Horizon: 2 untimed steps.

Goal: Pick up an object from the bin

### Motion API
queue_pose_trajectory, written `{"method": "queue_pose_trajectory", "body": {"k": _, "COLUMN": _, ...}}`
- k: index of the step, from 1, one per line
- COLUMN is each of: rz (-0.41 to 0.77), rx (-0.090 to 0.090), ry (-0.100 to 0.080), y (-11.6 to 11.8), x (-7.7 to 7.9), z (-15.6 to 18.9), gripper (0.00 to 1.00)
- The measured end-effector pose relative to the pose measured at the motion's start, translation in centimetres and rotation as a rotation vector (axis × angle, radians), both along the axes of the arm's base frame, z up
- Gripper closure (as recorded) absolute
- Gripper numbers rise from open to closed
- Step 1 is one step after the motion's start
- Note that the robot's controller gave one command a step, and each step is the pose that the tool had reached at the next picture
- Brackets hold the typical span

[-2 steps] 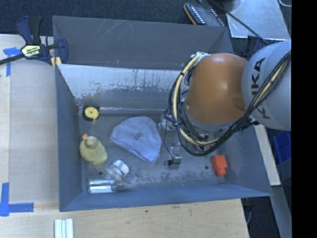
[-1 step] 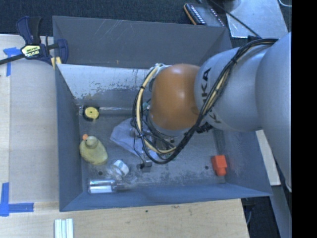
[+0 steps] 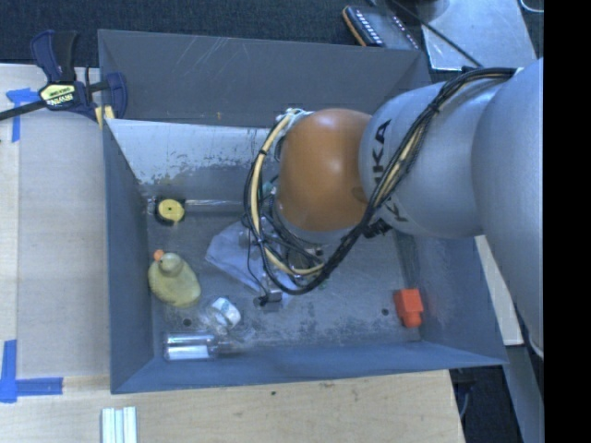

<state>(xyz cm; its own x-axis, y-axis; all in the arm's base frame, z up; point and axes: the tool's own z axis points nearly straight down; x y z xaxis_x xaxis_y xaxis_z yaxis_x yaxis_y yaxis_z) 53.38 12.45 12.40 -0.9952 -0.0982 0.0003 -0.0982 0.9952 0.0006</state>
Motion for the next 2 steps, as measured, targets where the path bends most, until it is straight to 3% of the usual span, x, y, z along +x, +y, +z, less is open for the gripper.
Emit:
{"method": "queue_pose_trajectory", "body": {"k": 1, "rz": -0.061, "rx": 0.001, "ry": -0.01, "y": -1.7, "x": 2.5, "z": 2.7, "gripper": 0.0}}
{"method": "queue_pose_trajectory", "body": {"k": 2, "rz": -0.101, "rx": 0.0, "ry": 0.002, "y": -0.3, "x": 3.0, "z": -2.0, "gripper": 0.0}}
